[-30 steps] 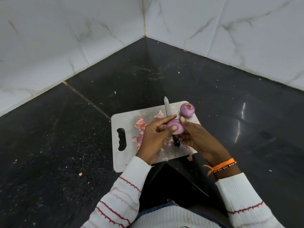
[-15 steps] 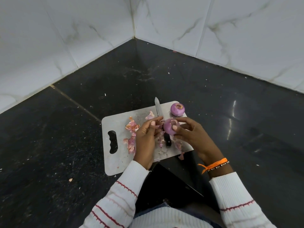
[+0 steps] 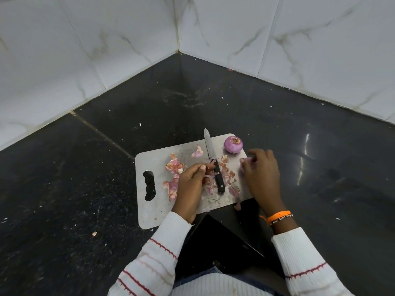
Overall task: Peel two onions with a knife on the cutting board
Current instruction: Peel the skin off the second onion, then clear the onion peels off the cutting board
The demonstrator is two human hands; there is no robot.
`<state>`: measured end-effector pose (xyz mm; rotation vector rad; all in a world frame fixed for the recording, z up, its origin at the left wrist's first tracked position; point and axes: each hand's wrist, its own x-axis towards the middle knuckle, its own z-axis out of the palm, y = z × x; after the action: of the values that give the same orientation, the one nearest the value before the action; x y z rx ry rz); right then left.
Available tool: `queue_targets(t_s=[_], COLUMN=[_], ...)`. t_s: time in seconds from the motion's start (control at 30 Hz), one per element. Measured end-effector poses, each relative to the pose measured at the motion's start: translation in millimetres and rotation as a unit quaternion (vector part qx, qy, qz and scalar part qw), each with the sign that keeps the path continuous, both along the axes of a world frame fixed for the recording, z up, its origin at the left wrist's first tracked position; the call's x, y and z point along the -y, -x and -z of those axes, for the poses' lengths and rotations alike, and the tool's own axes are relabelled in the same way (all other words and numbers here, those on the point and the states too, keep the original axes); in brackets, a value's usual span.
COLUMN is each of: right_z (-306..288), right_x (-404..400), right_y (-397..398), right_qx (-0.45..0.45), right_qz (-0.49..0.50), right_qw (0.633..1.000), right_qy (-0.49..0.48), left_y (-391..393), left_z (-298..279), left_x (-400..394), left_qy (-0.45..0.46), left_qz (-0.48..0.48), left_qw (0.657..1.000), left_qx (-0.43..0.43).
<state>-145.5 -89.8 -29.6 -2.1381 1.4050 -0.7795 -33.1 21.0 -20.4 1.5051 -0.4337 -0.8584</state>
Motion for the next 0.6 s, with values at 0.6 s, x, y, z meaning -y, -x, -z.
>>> queue_targets(t_s=[0.6], right_z=[-2.6], right_x=[-36.0], right_y=[-18.5], right_qx=[-0.051], right_qz=[-0.146], right_qw=[0.980], right_qy=[-0.128], left_y=[-0.2], left_z=[0.2], left_x=[-3.0], left_qy=[0.010], left_qz=[-0.026], left_qw=[1.000], left_qx=[-0.001])
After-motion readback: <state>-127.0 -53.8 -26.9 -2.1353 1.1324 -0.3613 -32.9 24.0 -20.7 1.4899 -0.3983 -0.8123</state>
